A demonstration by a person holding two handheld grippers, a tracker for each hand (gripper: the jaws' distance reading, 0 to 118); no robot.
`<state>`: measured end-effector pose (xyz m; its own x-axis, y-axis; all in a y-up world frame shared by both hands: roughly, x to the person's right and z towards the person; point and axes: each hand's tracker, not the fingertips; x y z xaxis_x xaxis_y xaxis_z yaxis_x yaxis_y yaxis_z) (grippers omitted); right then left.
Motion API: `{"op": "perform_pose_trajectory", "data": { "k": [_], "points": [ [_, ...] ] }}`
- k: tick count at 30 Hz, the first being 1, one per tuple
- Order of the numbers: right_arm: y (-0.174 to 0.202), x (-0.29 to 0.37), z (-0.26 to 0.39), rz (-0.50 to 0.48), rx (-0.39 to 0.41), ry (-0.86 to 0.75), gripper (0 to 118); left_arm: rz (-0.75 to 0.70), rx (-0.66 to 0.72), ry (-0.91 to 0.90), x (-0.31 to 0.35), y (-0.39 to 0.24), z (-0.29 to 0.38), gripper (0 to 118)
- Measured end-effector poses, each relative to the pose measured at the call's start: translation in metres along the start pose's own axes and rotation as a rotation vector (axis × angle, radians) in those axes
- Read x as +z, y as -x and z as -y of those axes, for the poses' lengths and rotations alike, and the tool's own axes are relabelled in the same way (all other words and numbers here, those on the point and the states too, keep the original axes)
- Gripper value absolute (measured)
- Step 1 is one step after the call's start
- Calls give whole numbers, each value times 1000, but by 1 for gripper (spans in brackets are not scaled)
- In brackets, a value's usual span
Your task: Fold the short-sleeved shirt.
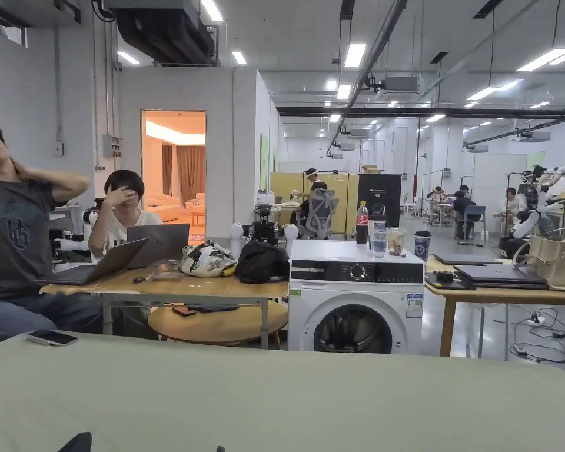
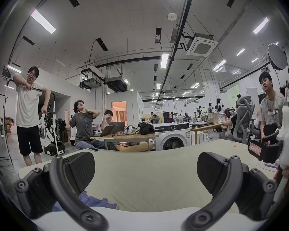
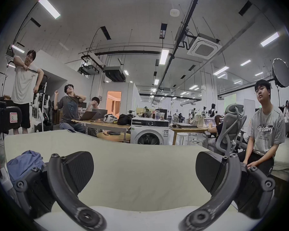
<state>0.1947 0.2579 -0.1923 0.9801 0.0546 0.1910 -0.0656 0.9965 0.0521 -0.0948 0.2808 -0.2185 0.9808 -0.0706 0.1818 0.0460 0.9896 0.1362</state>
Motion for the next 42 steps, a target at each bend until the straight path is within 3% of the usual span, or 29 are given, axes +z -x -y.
{"op": "perform_pose_trajectory", "data": {
  "k": [18, 26, 35, 42],
  "points": [
    [-10, -1, 6, 26, -106, 3, 118, -55, 41, -18, 0, 8, 2, 118],
    [-16, -3, 9, 3, -151, 62, 118, 21, 107, 6, -1, 10, 1, 118],
    [-5, 3, 11, -41, -22, 24, 118, 21, 73, 5, -3, 3, 1, 118],
    [4, 2, 11, -55, 10, 25, 118, -41, -17, 37, -3, -4, 3, 118]
  ]
}}
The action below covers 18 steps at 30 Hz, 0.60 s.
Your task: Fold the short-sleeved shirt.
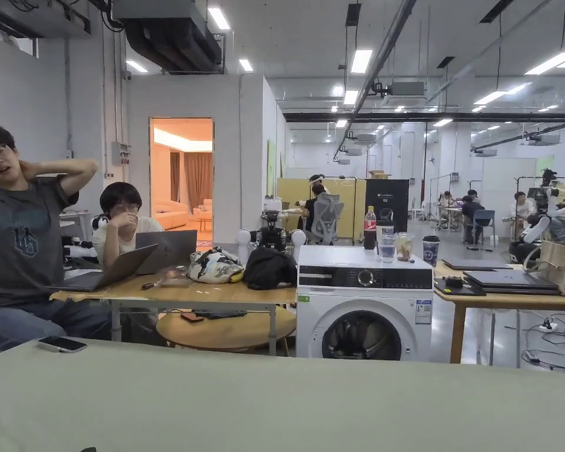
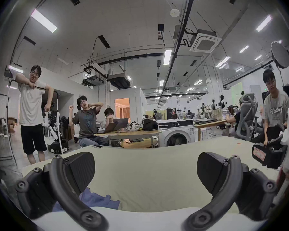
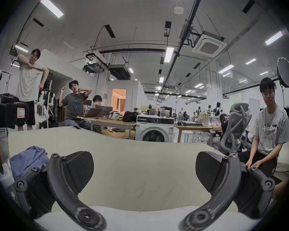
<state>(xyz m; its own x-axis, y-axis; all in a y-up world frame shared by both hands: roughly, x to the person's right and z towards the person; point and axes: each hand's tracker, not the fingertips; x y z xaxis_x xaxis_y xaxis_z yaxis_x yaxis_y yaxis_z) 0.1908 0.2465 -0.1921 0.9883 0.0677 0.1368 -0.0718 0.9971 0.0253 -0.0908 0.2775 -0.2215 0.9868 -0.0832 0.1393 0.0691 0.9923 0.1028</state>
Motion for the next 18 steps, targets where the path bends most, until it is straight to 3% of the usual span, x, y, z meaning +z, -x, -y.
{"op": "perform_pose_trajectory", "data": {
  "k": [16, 18],
  "points": [
    [-7, 3, 4, 14, -11, 22, 118, 25, -14, 18, 3, 0, 7, 118],
    [-7, 5, 4, 24, -5, 12, 109, 35, -2, 17, 3, 0, 6, 116]
  ]
}}
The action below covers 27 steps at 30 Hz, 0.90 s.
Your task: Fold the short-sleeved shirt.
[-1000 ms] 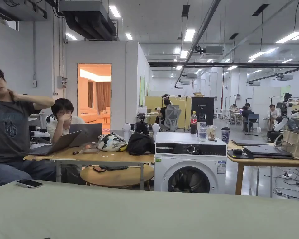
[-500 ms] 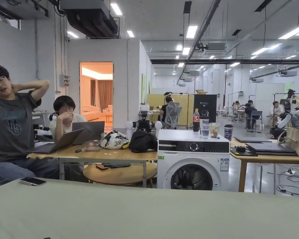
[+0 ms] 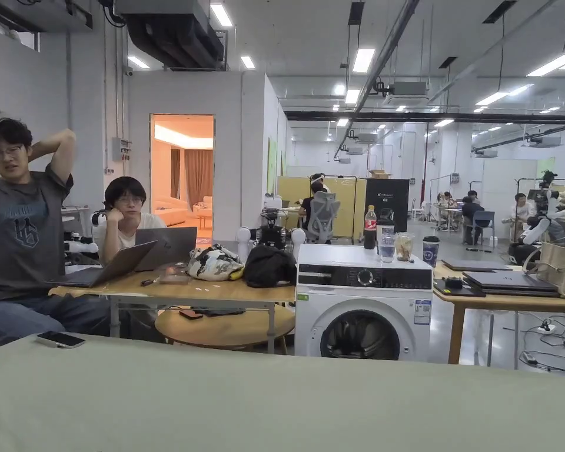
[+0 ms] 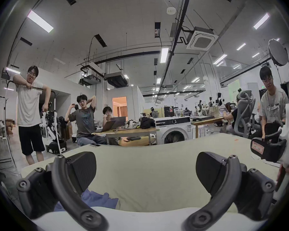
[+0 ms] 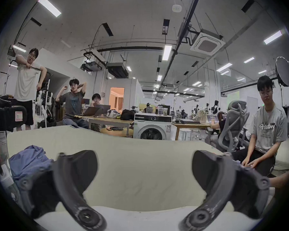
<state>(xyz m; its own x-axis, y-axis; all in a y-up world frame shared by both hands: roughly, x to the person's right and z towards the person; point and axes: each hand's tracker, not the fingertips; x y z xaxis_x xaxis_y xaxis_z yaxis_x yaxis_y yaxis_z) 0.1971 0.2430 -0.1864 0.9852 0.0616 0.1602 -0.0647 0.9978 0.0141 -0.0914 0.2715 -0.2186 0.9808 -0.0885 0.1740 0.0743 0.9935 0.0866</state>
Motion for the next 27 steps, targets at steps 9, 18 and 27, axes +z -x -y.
{"op": "perform_pose_trajectory", "data": {
  "k": [9, 18, 27],
  "points": [
    [-4, 2, 0, -1, -23, 30, 0, 2, 64, 12, 8, 15, -7, 0],
    [30, -14, -2, -112, -32, 22, 0, -134, 44, 29, 26, 58, -8, 0],
    [128, -46, 4, -347, -93, 74, 0, -329, 20, 83, 74, 130, 1, 0]
  ]
}}
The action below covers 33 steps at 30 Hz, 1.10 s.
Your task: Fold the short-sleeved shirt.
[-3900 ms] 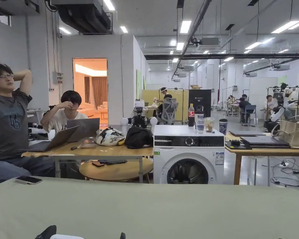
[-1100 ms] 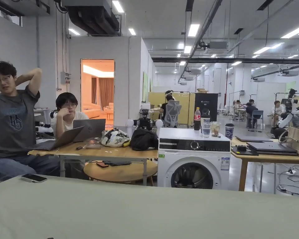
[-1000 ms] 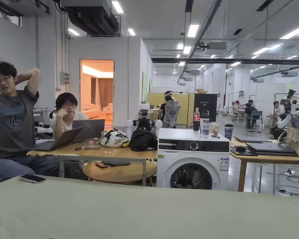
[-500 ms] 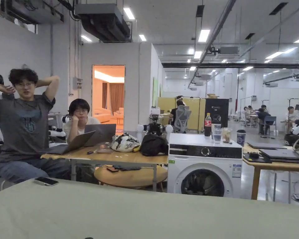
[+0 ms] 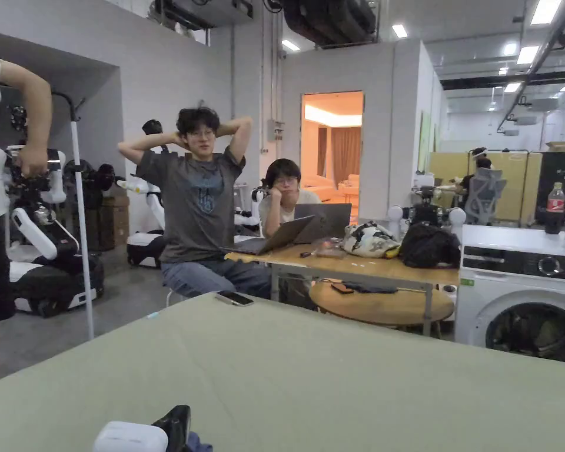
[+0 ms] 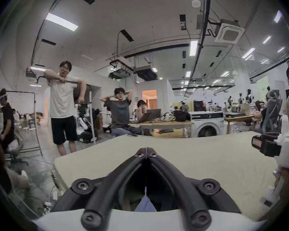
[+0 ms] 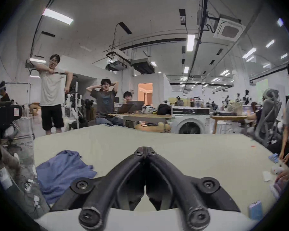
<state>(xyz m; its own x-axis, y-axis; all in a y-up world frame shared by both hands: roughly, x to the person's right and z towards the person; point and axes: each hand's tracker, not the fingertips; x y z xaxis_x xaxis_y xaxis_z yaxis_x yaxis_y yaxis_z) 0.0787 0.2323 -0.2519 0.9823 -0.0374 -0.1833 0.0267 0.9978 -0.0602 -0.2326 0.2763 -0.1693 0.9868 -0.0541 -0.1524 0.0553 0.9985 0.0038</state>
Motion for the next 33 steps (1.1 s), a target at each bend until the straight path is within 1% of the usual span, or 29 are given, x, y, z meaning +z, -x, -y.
{"op": "perform_pose_trajectory", "data": {
  "k": [3, 6, 8, 10, 11, 12, 13, 14, 15, 16, 18, 20, 21, 22, 23, 24, 25, 26, 27, 28, 29, 30, 31, 32, 33],
  "points": [
    [23, -13, 3, -47, -8, 18, 0, -32, -4, 11, 5, 17, -1, 0],
    [39, -20, 8, -82, 2, 34, 0, -48, -18, 65, -2, 31, 1, 0],
    [43, -24, 10, -105, -1, 52, 0, -32, -20, 98, -12, 39, 6, 0],
    [46, -24, 12, -116, 0, 62, 0, 16, -16, 193, -32, 46, 10, 0],
    [46, -24, 13, -123, -2, 68, 0, 16, -25, 248, -44, 49, 14, 10],
    [45, -24, 14, -125, -4, 73, 0, 50, -33, 311, -60, 52, 19, 37],
    [44, -24, 15, -127, -7, 78, 0, 77, -15, 389, -81, 60, 29, 79],
    [41, -23, 16, -132, -11, 86, 0, 110, 1, 446, -98, 63, 38, 107],
    [39, -22, 17, -137, -13, 95, 0, 171, 25, 502, -116, 66, 51, 106],
    [35, -20, 18, -136, -15, 102, 0, 203, 57, 504, -133, 67, 61, 106],
    [26, -16, 19, -137, -32, 121, 0, 236, 73, 623, -173, 70, 92, 106],
    [16, -9, 22, -124, -54, 135, 0, 211, 60, 752, -212, 65, 125, 106],
    [9, -6, 22, -126, -58, 146, 0, 223, 34, 813, -230, 67, 145, 106],
    [4, -1, 24, -109, -51, 155, 0, 179, 12, 860, -245, 64, 164, 106],
    [-1, 4, 26, -88, -37, 162, 0, 172, -9, 919, -255, 61, 178, 103],
    [-8, 8, 28, -82, -20, 171, 0, 191, -10, 950, -263, 59, 192, 94],
    [-14, 11, 30, -58, 1, 182, 0, 174, -32, 1000, -262, 55, 201, 85],
    [-20, 13, 32, -24, 13, 193, 0, 177, -20, 964, -259, 52, 201, 84],
    [-24, 15, 34, -14, 8, 202, 0, 150, -6, 935, -257, 50, 191, 82],
    [-30, 16, 36, 2, -11, 208, 0, 166, -13, 973, -256, 49, 181, 74],
    [-36, 17, 38, 14, -46, 211, 0, 190, -23, 962, -252, 49, 173, 37],
    [-41, 16, 40, 2, -92, 214, 0, 174, -43, 932, -252, 48, 168, 0],
    [-44, 15, 42, -9, -128, 220, 0, 156, -28, 926, -252, 47, 174, 0],
    [-47, 14, 44, -6, -141, 225, 0, 163, -2, 994, -253, 48, 179, 0],
    [-48, 15, 45, -3, -132, 225, 0, 164, 3, 972, -251, 53, 178, 0]
  ]
}}
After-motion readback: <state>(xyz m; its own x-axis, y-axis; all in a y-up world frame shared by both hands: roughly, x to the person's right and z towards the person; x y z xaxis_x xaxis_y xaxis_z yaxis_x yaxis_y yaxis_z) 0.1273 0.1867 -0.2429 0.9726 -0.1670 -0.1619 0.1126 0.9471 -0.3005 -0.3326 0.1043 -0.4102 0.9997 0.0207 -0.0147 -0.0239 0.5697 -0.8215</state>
